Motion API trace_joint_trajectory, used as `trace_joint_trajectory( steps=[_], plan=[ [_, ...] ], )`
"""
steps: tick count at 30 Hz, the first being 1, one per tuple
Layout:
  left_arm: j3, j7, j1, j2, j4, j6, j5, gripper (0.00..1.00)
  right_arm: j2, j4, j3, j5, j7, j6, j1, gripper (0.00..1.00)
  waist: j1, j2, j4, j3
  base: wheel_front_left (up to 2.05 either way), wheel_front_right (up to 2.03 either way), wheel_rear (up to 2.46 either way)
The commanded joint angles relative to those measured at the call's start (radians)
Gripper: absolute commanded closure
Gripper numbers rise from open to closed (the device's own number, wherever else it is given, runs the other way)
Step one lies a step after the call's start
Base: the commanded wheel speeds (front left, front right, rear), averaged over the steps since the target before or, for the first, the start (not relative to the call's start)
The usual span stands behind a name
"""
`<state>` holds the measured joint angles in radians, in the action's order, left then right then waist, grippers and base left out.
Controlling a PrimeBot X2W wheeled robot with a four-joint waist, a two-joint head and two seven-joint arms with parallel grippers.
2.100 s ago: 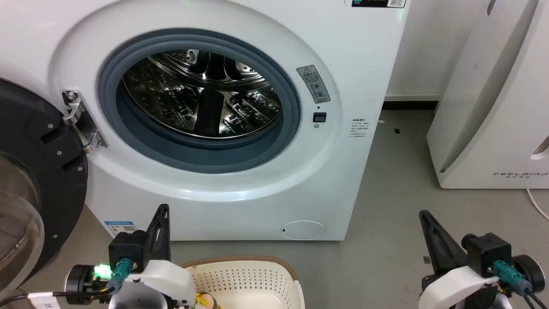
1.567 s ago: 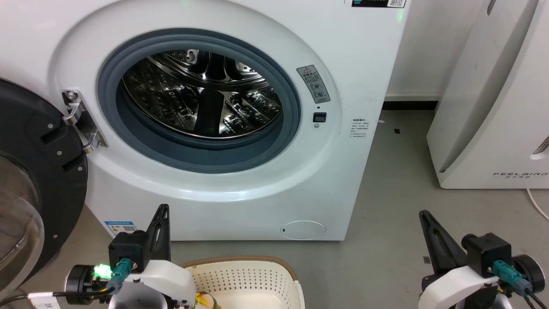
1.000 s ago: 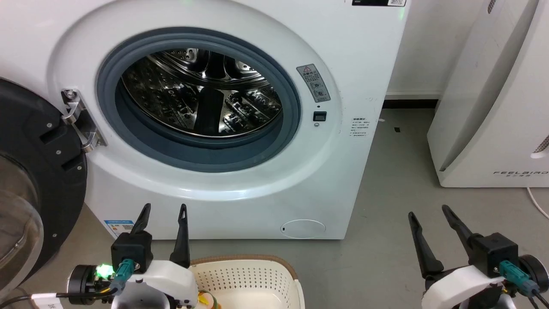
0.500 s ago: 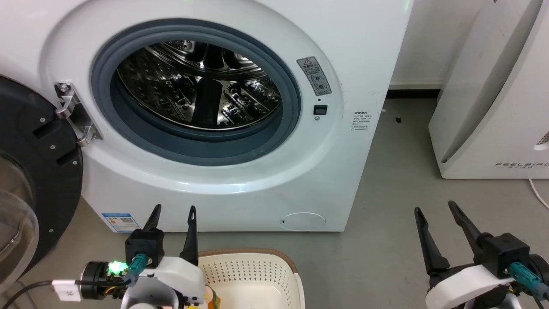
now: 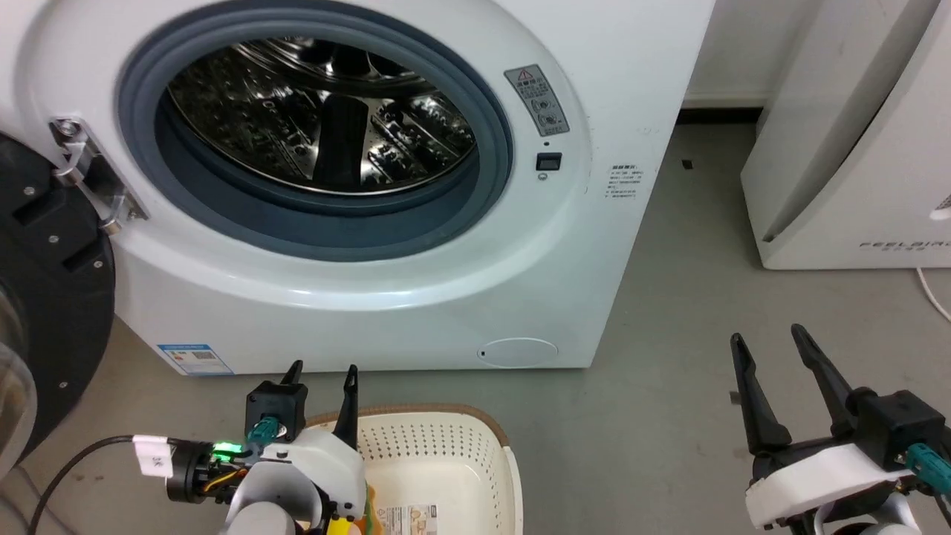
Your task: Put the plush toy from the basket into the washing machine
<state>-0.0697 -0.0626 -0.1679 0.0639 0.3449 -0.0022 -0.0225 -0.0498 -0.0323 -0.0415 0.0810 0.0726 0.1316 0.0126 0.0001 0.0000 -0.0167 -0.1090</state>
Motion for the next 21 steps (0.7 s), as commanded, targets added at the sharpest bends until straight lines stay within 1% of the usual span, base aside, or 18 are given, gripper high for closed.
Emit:
trace_joint_trajectory(
  steps=[1, 7, 21],
  plan=[
    [-0.006, -0.005, -0.029, 0.007, 0.038, -0.005, -0.01, 0.0, 0.0, -0.008, -0.005, 0.009, 0.011, 0.0, 0.018, 0.0, -0.0001, 0.0, -0.005, -0.019, 0.0, 0.0, 0.0],
    [-0.02, 0.014, -0.068, 0.02, 0.117, -0.012, -0.016, 0.0, 0.0, -0.014, -0.005, 0.026, 0.023, 0.0, 0.04, 0.0, -0.0001, 0.0, -0.013, -0.07, 0.0, 0.0, 0.0],
    [-0.065, 0.087, -0.157, 0.078, 0.268, 0.005, -0.017, 0.0, 0.0, -0.033, -0.012, 0.063, 0.052, 0.0, 0.105, 0.0, -0.0001, 0.0, -0.04, -0.216, 0.0, 0.0, 0.0]
  ],
)
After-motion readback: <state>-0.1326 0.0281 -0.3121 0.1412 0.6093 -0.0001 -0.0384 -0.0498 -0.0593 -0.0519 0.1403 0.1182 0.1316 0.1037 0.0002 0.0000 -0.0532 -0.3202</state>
